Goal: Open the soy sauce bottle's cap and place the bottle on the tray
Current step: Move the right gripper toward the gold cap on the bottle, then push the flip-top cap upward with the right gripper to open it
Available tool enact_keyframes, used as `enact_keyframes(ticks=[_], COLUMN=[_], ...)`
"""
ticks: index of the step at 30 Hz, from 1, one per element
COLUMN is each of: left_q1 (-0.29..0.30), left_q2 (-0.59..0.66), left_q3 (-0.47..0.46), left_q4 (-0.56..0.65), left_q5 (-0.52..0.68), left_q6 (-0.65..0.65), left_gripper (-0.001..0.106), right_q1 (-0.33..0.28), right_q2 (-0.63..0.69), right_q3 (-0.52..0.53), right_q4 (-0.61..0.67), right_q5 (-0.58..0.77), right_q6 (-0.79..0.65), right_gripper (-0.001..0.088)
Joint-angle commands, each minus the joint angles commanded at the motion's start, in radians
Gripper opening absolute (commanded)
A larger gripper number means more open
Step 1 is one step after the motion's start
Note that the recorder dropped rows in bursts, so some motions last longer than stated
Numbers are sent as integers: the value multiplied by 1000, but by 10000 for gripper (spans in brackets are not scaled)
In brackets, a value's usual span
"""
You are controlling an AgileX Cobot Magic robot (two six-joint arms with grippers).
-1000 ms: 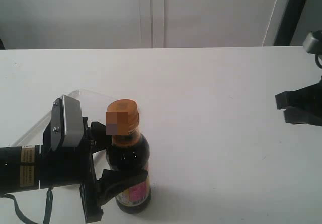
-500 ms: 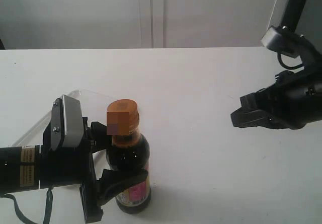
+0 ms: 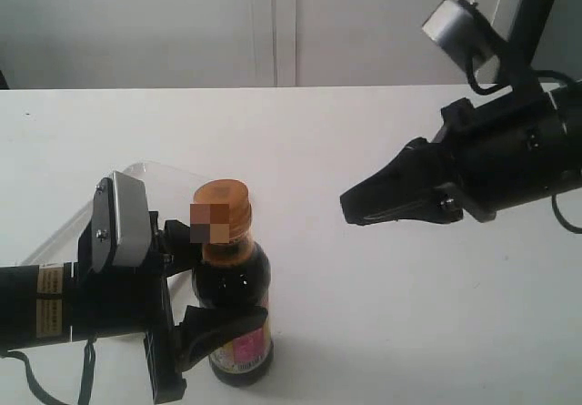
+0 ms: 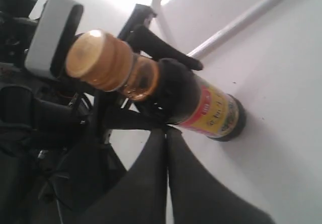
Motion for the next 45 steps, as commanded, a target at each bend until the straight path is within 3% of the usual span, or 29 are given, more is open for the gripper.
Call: enact_keyframes(ticks=[10, 22, 29, 45], left_q1=[0, 0, 0, 0], left_q2=[0, 0, 0, 0], left_q3=[0, 0, 0, 0], left_q4=[0, 0, 0, 0], left_q5=[0, 0, 0, 0], left_q6=[0, 0, 0, 0], left_gripper=[0, 0, 0, 0], right_q1=[103, 212, 219, 219], right_q2=[3, 151, 186, 228], right_q3=[0, -25, -77, -80], right_q4=[77, 211, 226, 255], right_q5=[-2, 19, 19, 0], right_q6=[-33, -131, -136, -176], right_gripper=[0, 0, 0, 0])
